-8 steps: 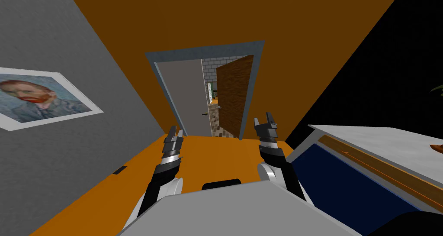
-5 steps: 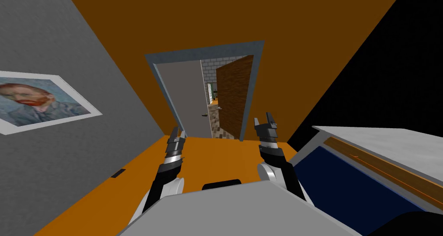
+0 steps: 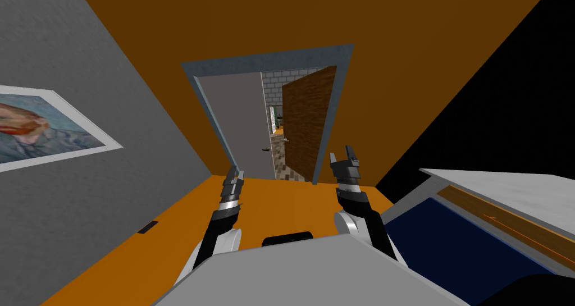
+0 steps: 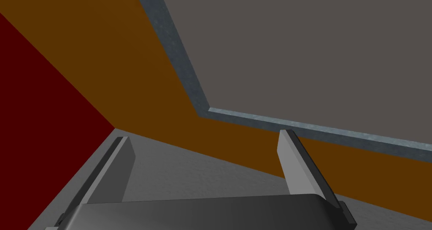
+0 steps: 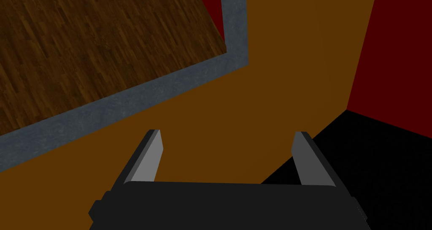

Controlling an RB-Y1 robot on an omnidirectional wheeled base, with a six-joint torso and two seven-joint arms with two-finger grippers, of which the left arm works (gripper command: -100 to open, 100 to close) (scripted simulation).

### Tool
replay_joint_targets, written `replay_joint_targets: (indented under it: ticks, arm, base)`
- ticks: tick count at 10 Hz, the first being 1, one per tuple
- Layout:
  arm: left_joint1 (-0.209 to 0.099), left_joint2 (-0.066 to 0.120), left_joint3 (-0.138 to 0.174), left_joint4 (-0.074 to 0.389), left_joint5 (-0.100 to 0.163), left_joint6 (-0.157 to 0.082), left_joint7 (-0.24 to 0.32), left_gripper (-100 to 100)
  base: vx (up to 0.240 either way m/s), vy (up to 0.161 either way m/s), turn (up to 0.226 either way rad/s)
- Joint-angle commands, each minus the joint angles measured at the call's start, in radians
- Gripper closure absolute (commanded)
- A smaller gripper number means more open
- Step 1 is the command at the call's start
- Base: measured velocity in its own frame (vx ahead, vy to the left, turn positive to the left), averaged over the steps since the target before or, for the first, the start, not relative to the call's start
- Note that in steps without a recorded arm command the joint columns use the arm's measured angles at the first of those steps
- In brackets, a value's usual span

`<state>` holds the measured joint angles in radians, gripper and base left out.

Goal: Push the door open

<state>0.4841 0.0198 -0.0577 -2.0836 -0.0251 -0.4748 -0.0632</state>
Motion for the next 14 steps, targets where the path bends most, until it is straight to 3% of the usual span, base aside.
replay_joint_targets:
  ticks: [1,14]
  arm:
    - [-0.017,0.004,-0.003,0.032,-0.001,-0.006,0.004,-100]
    - [-0.158,0.049,-0.023,0.351,-0.002,-0.081,0.054,-100]
  base:
    - [0.071,0.013,0.004]
    - [0.098,0.026,0.004]
